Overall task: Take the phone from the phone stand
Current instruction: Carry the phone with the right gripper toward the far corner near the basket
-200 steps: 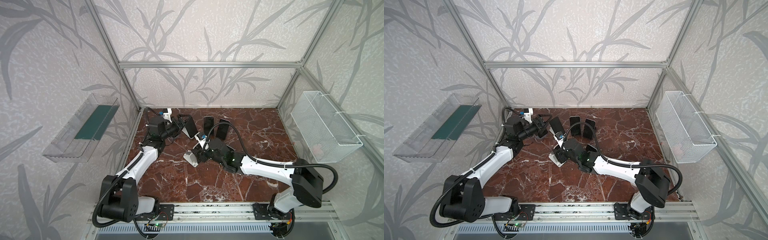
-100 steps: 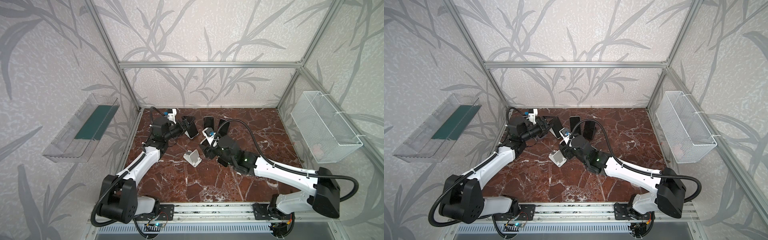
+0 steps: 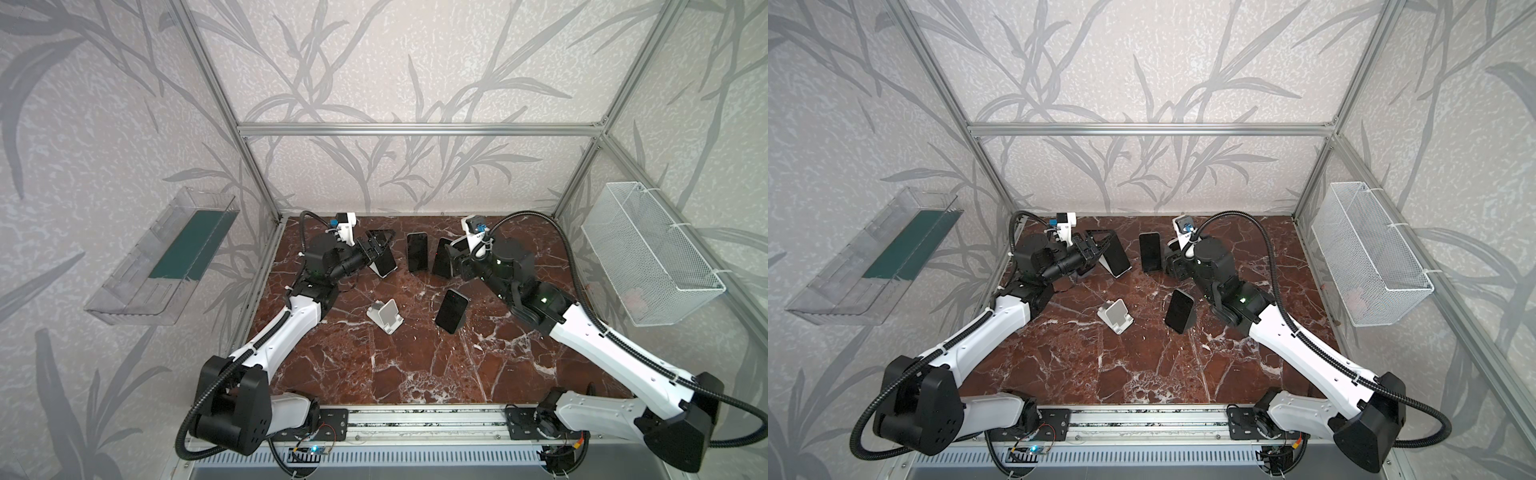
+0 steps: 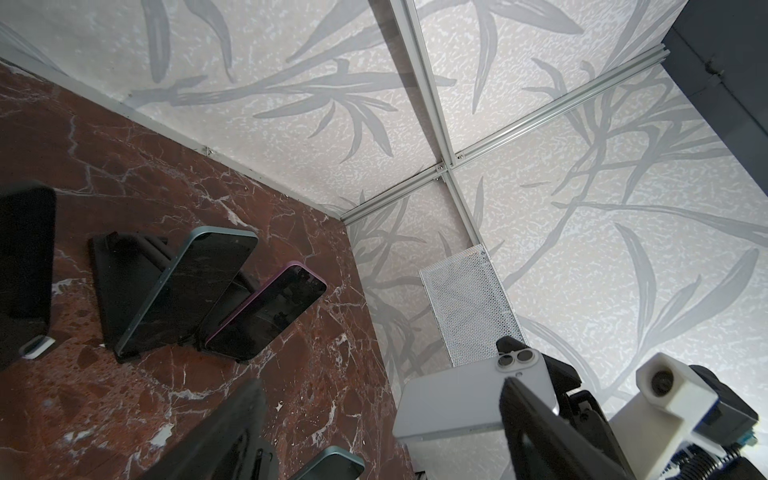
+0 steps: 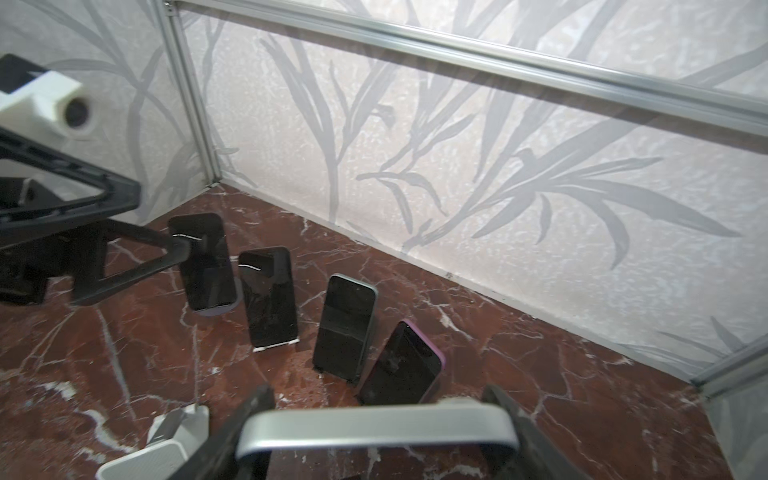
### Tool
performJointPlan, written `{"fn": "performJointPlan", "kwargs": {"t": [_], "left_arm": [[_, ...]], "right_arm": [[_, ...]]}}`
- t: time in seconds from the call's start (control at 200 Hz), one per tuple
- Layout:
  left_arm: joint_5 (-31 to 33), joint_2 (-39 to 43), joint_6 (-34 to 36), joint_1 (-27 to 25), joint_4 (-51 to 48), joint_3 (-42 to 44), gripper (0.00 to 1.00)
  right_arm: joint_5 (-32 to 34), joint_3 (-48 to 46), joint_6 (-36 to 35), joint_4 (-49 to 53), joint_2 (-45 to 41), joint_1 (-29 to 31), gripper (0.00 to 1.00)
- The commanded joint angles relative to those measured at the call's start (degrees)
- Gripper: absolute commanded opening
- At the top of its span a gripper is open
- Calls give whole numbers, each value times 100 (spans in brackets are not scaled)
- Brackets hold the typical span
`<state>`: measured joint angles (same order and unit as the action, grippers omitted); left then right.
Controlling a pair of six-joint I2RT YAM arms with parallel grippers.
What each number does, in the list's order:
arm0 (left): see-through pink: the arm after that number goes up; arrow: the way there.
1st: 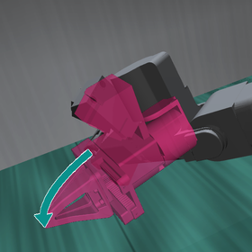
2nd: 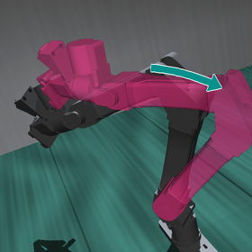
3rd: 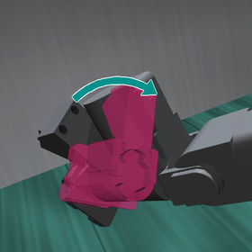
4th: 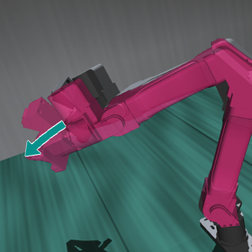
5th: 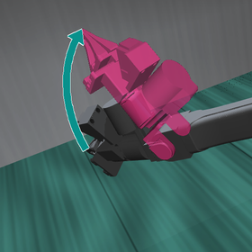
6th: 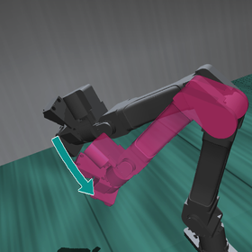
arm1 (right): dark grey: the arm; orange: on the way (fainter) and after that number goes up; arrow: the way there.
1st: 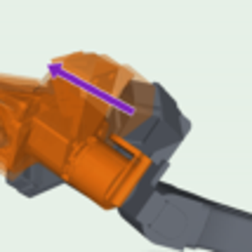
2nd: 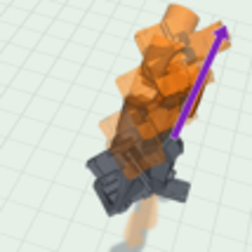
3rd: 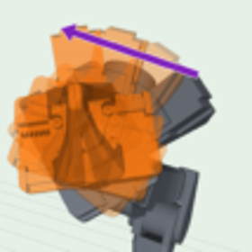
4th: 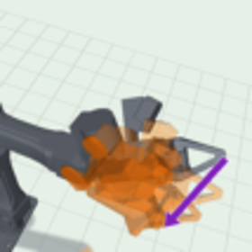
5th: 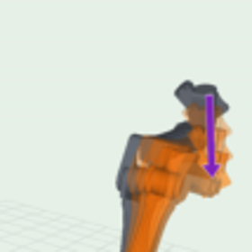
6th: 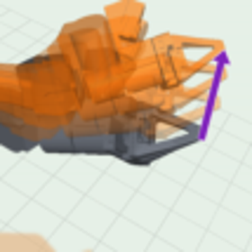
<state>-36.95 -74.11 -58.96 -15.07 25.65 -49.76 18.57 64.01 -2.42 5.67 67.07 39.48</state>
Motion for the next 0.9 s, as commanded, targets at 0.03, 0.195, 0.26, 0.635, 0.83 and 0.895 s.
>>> {"fn": "performJointPlan", "kwargs": {"t": [0.03, 0.195, 0.26, 0.635, 0.83, 0.895], "left_arm": [[96, 399, 300, -23, -80, -15, 89], [182, 492, 413, -22, -205, -16, 89], [131, 461, 386, -23, -170, -17, 89], [154, 239, 288, -57, -3, 64, 88], [267, 207, 405, -65, -60, 91, 88], [252, 178, 402, -66, -60, 97, 88]], "right_arm": [[230, 117, -295, -43, -174, -392, 52], [191, -169, 60, -143, -126, -1152, 52], [121, -303, 178, -194, -66, -1382, 52], [195, -265, 388, -35, 1089, -2217, 52], [297, 53, 452, 55, 1927, -2387, 52], [275, 222, 378, 73, 2210, -2455, 51]]}}
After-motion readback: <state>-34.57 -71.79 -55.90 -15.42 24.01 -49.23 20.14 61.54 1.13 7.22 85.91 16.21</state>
